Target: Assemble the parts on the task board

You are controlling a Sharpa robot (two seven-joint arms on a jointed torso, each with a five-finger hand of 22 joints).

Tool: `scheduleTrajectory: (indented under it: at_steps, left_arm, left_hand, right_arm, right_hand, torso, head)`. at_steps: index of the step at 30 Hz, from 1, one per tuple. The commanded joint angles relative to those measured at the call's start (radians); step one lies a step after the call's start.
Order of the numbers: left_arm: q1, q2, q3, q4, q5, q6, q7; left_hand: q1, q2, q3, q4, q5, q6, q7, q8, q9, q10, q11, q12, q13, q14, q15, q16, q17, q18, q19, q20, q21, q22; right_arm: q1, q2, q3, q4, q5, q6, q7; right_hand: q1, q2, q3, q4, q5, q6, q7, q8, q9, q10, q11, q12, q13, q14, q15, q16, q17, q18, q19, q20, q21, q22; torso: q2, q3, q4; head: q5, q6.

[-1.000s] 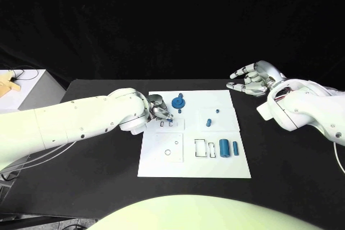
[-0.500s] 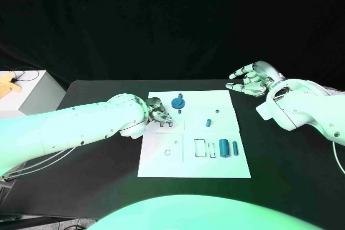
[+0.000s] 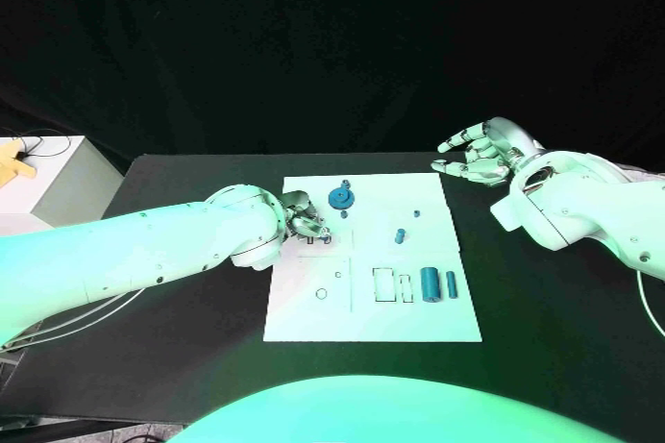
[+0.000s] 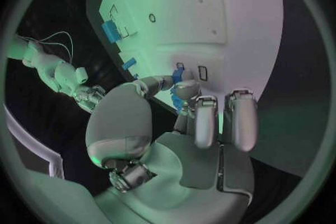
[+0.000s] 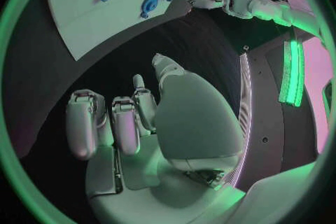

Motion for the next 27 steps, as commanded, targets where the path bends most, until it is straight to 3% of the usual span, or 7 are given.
scheduleTrajectory:
  at_steps: [1, 8, 27]
  left_arm:
    - [-0.001, 0.004, 0.000, -0.001, -0.011, -0.005, 0.011]
    - [-0.001, 0.006, 0.000, 0.000, -0.013, 0.012, 0.011]
    - [-0.001, 0.007, 0.000, -0.002, -0.014, 0.062, 0.013]
  left_hand:
    - [-0.003, 0.010, 0.246, -0.239, -0.002, 0.028, -0.023, 0.007, -0.001, 0.005, 0.000, -0.001, 0.000, 0.098, -0.008, 0.002, 0.240, -0.021, 0.004, 0.000, 0.004, 0.061]
    - [-0.003, 0.011, 0.247, -0.239, -0.003, 0.028, -0.023, 0.007, -0.002, 0.005, 0.000, -0.001, 0.000, 0.098, -0.008, 0.003, 0.241, -0.021, 0.004, 0.000, 0.004, 0.062]
    - [-0.004, 0.008, 0.247, -0.242, -0.006, 0.028, -0.023, 0.007, -0.003, 0.006, -0.001, 0.002, 0.002, 0.100, -0.008, 0.007, 0.247, -0.022, 0.007, 0.000, 0.006, 0.066]
  right_arm:
    - [0.000, 0.000, 0.000, 0.003, -0.011, 0.016, 0.003]
    - [-0.001, 0.000, 0.000, 0.003, -0.012, 0.017, 0.002]
    - [-0.001, 0.001, 0.000, 0.001, -0.012, 0.016, 0.004]
  right_hand:
    - [-0.009, -0.001, -0.003, 0.001, 0.003, -0.008, -0.002, 0.005, -0.002, 0.002, -0.001, 0.007, 0.060, 0.081, 0.005, -0.002, 0.176, 0.019, 0.029, 0.003, 0.001, 0.155]
    - [-0.009, -0.001, -0.003, 0.001, 0.003, -0.008, -0.002, 0.005, -0.002, 0.002, -0.001, 0.007, 0.060, 0.081, 0.005, -0.002, 0.176, 0.019, 0.029, 0.003, 0.001, 0.155]
    - [-0.012, 0.000, -0.003, 0.002, 0.006, -0.007, -0.002, 0.007, -0.002, 0.001, -0.002, 0.006, 0.059, 0.081, 0.005, -0.003, 0.173, 0.019, 0.029, 0.003, 0.001, 0.154]
  torso:
    - [0.002, -0.0006, 0.0007]
    - [0.000, 0.0006, 0.0009]
    - [0.000, -0.0009, 0.0008]
  head:
    - [-0.002, 0.000]
    - [-0.003, 0.000]
    - [-0.004, 0.000]
